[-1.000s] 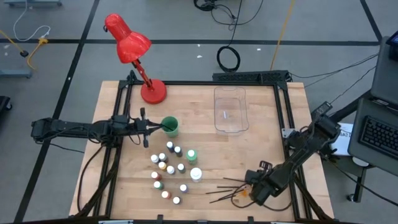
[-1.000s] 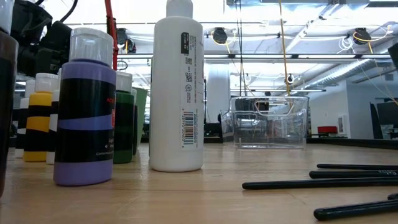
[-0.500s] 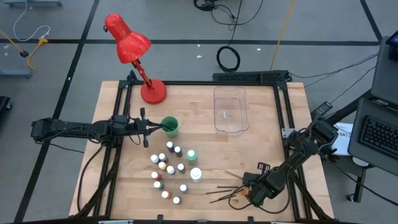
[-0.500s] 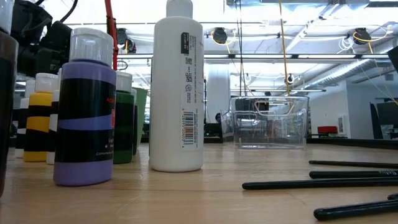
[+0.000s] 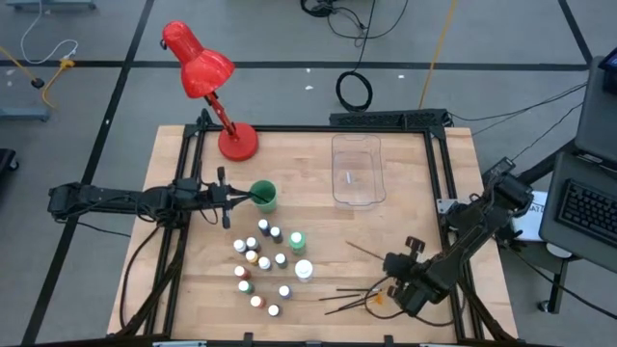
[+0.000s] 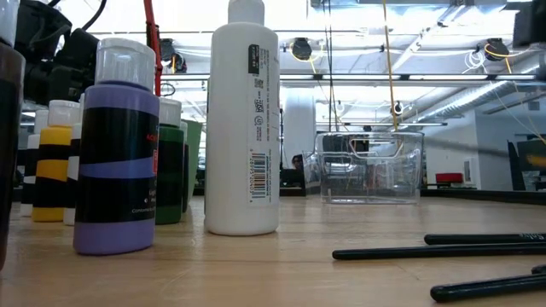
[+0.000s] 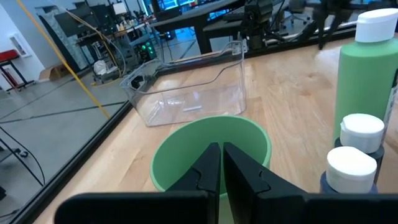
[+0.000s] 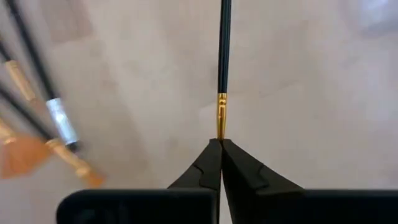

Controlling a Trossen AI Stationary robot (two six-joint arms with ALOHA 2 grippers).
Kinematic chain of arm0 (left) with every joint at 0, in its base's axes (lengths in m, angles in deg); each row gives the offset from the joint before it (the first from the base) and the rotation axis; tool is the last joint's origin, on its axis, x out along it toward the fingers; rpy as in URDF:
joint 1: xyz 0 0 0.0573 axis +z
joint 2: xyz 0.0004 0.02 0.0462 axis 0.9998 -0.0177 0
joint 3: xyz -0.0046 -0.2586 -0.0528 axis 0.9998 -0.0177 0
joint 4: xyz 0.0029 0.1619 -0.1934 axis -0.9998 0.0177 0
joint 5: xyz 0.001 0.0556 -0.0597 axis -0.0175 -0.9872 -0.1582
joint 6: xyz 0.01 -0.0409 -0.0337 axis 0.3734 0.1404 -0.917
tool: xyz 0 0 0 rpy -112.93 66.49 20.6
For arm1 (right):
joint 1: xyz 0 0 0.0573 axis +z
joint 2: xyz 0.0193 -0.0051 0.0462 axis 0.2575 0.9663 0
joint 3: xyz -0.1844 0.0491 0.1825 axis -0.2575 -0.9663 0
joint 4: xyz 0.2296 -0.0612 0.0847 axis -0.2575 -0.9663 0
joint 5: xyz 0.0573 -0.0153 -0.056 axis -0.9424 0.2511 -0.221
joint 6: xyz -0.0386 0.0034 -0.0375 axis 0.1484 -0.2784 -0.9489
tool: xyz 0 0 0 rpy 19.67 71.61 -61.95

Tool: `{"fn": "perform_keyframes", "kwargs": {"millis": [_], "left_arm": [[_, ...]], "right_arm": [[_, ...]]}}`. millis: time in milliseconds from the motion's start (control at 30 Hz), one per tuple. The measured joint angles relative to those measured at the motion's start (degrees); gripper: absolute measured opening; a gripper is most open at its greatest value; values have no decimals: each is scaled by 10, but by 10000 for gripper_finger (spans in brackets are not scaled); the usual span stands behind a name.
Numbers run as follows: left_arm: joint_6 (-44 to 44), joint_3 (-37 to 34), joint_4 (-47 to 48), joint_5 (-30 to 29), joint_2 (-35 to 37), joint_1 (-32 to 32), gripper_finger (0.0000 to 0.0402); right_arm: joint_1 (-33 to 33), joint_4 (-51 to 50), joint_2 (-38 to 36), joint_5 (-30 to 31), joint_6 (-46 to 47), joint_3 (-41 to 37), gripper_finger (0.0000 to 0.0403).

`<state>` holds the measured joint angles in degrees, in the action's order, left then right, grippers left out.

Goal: Pick & Place Paint Supplies
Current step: Put the gold paintbrush into the green cup

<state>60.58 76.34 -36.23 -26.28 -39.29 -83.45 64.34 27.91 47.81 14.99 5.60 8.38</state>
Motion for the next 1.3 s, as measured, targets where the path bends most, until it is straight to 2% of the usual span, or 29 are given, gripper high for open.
{"fn": "perform_keyframes", "kwargs": {"millis": [133,200,233,300,400,533,600,700,833,900,1067,1300], "left_arm": [[0,0,-6,0,0,0,24],[0,0,-9,0,0,0,24],[0,0,-9,0,0,0,24],[0,0,-9,0,0,0,24],[-12,0,-9,3,0,0,24],[-14,0,-21,27,0,0,24],[-26,0,-37,41,0,0,24],[-45,0,-55,69,0,0,24],[-44,0,-63,98,0,0,24],[-51,0,-75,112,0,-1,24],[-40,0,-84,149,0,-1,24],[-54,0,-119,151,0,-8,24]], "right_arm": [[-1,16,-35,179,-39,2,0],[-8,43,-51,256,-92,1,0],[-15,68,-61,278,-133,1,0],[-38,136,-76,283,-236,1,0],[-90,288,-88,254,-421,1,0],[-171,520,-80,154,-670,2,0],[-210,599,-70,95,-750,2,0],[-269,688,-52,10,-824,2,0],[-335,780,-21,-111,-850,2,0],[-362,813,1,-150,-842,2,0],[-391,822,38,-149,-839,2,0],[-393,849,74,-151,-839,2,0]]}}
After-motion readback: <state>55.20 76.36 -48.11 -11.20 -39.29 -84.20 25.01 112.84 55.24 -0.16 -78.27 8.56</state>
